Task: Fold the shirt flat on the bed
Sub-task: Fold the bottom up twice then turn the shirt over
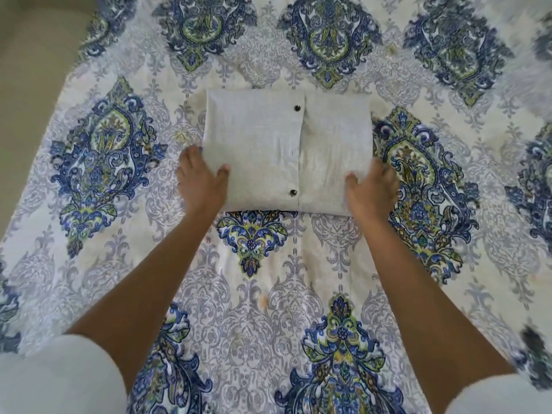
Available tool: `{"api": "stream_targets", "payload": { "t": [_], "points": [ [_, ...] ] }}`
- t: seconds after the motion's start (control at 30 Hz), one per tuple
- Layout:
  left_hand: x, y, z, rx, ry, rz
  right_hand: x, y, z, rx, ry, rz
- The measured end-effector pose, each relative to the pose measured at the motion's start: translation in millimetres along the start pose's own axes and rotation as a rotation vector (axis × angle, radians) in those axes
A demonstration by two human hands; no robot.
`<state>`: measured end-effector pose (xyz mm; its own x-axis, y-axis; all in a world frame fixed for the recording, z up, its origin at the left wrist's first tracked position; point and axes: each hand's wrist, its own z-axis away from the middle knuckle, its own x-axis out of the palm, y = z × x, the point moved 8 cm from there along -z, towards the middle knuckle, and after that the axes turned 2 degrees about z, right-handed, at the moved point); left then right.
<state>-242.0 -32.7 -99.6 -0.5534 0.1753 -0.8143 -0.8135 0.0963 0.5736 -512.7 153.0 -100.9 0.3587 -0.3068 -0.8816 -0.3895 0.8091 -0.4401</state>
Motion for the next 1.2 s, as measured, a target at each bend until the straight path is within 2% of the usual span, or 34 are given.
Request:
{"api": "stream_targets", "payload": {
  "t": [0.07, 0.13, 0.27, 0.37, 0.5, 0.8, 0.9, 1.1, 1.2],
  "points": [
    [-8, -23, 4, -0.233, 0.020, 0.210, 0, 16, -1, 0.118, -0.057, -0.169],
    [-5, -38, 3, -0.391, -0.052, 0.400, 4, 25, -3, 0.265, -0.172, -0.426],
    [7, -38, 8, -0.463, -0.353, 0.634, 20, 28, 13, 0.493, -0.514, -0.728],
    [11, -30, 20, -0.474, -0.503, 0.683, 23, 30, 18, 0.531, -0.562, -0.797],
    [6, -32, 33, -0.528, -0.514, 0.825, 14, 36, 29, 0.528, -0.560, -0.862],
    [-13, -60, 158, -0.605, -0.775, 0.945, -3, 91, 117, 0.536, -0.760, -0.825],
    [-14, -68, 172, -0.625, -0.763, 0.915, -2, 94, 130, 0.530, -0.754, -0.872],
    [-5, -64, 141, -0.585, -0.562, 0.852, -10, 60, 120, 0.456, -0.687, -0.845],
    [0, -66, 143, -0.594, -0.497, 0.906, -21, 54, 122, 0.454, -0.640, -0.881]
  ]
}}
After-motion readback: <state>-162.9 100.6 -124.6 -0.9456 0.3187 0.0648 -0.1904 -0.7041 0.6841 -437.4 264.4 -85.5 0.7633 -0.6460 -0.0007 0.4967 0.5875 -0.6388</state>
